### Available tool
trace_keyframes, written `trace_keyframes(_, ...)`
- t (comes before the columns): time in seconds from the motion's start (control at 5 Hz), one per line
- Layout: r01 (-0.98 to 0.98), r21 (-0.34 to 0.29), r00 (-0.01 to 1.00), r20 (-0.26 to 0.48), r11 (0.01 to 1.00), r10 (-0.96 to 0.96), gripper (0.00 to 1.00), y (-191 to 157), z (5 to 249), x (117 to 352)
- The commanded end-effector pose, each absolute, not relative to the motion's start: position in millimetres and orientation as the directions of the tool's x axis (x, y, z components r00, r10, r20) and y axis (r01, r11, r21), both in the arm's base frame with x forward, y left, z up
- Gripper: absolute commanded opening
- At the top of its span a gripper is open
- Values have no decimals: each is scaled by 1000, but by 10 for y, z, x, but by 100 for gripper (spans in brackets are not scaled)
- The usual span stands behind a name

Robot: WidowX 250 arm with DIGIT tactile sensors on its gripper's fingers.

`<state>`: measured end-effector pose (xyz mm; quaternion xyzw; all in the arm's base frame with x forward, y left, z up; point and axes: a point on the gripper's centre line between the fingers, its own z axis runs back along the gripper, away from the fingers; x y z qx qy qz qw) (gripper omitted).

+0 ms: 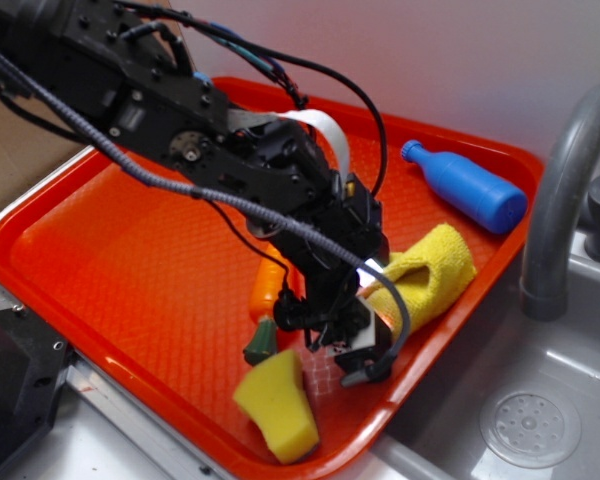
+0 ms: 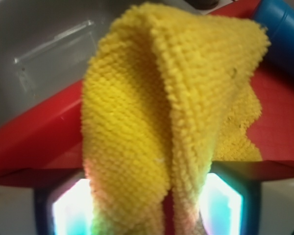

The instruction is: Grab the yellow cloth.

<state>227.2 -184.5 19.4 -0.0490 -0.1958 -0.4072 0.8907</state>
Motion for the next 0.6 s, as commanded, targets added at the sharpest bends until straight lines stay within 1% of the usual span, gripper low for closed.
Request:
trace_keyframes(0.0,682,65,673,335,728,-660,0,-1765,577,1947)
trace_keyframes(0.2,616,64,728,334,785,-599,0,-1598,784,1786)
trace_keyframes(0.4,586,69,745,346,808,-570,0,-1512,850,1730)
